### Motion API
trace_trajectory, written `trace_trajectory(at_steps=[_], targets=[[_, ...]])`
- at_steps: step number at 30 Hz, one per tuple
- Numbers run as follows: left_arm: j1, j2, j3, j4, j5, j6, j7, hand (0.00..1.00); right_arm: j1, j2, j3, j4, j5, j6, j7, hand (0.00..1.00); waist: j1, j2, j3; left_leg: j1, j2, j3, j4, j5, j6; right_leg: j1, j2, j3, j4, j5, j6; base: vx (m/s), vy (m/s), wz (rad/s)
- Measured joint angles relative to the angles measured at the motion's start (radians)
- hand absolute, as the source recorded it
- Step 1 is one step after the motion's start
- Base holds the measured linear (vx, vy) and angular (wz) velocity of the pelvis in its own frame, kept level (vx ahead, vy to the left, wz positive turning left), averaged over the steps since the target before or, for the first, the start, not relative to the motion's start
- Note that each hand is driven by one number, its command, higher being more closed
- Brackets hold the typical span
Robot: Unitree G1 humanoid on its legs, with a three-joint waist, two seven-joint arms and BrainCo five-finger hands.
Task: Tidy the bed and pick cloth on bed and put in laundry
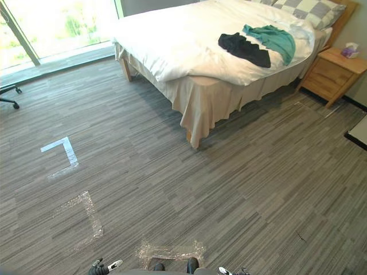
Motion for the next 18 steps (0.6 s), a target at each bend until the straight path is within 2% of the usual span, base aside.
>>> trace_trajectory(at_steps=[4, 8, 11, 18], targets=[[-0.044, 0.0, -0.009, -0.001, 0.063, -0.003, 0.001, 0.0, -0.042, 0.004, -0.013, 0.006, -0.021, -0.002, -0.005, 0.0, 0.0, -0.001, 0.019, 0.03, -0.003, 0.007, -0.016, -0.001, -0.002, 0.042, -0.002, -0.009, -0.042, 0.017, 0.027, 0.08, 0.026, 0.0], [-0.083, 0.001, -0.01, 0.037, 0.122, 0.002, -0.001, 0.0, -0.076, 0.007, -0.02, 0.012, -0.037, -0.016, -0.011, 0.0, -0.004, 0.0, 0.036, 0.059, -0.002, 0.013, -0.035, -0.004, -0.008, 0.059, -0.001, -0.009, -0.045, 0.019, 0.039, 0.03, 0.011, -0.06], [-0.101, 0.004, -0.01, 0.042, 0.135, 0.022, -0.011, 0.0, -0.097, 0.01, -0.02, 0.015, -0.037, -0.015, -0.008, 0.0, -0.001, -0.003, 0.048, 0.079, 0.0, 0.03, -0.043, -0.012, -0.02, 0.07, 0.0, 0.004, -0.045, 0.02, 0.042, -0.02, -0.001, -0.13], [-0.116, 0.01, -0.01, 0.043, 0.156, 0.022, -0.027, 0.0, -0.109, 0.014, -0.018, 0.015, -0.037, -0.011, -0.006, 0.0, 0.0, -0.016, 0.059, 0.079, 0.0, 0.038, -0.046, -0.014, -0.024, 0.066, 0.0, 0.009, -0.047, 0.021, 0.044, -0.04, -0.025, -0.04]])
